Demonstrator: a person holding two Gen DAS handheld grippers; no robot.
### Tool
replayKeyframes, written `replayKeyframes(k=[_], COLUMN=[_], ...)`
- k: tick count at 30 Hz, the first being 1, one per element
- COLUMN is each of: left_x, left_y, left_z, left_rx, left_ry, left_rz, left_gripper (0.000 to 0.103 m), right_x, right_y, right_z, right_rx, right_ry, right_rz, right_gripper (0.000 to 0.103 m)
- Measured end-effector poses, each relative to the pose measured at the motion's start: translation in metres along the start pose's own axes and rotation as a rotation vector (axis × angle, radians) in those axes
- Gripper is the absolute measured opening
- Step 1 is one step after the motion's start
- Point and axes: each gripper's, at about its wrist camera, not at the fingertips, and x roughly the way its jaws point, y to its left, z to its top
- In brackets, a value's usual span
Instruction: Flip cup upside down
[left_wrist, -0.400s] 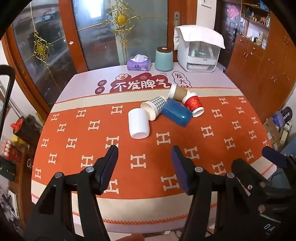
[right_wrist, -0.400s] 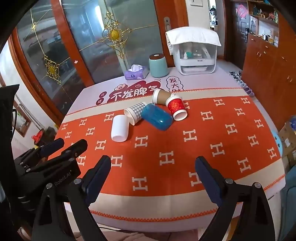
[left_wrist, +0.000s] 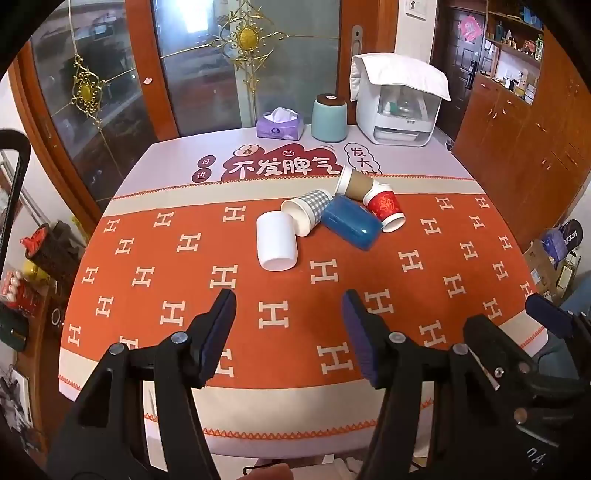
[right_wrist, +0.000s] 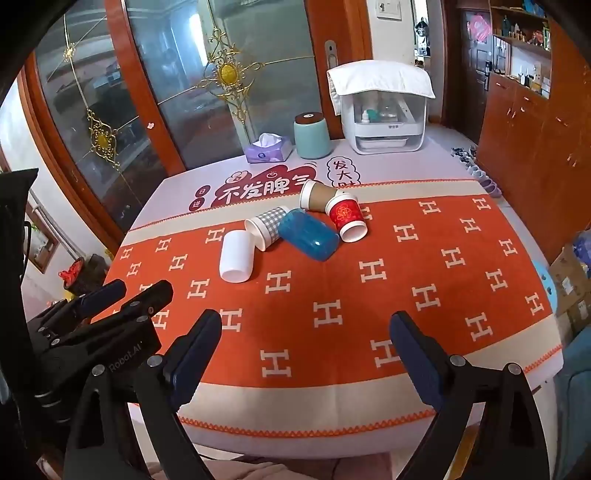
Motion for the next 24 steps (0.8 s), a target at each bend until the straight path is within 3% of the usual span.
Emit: replayKeyframes(k=[24], left_x=[0.012], left_y=[0.002], left_z=[0.001], left_rx=[-0.034], left_ry=[0.024], left_rz=[0.023], left_gripper=[0.055], right_x=[0.012], right_y=[-0.001], right_z=[0.013], right_rx=[-0.02], right_ry=[0.027], right_rz=[0.0], right_gripper=[0.093])
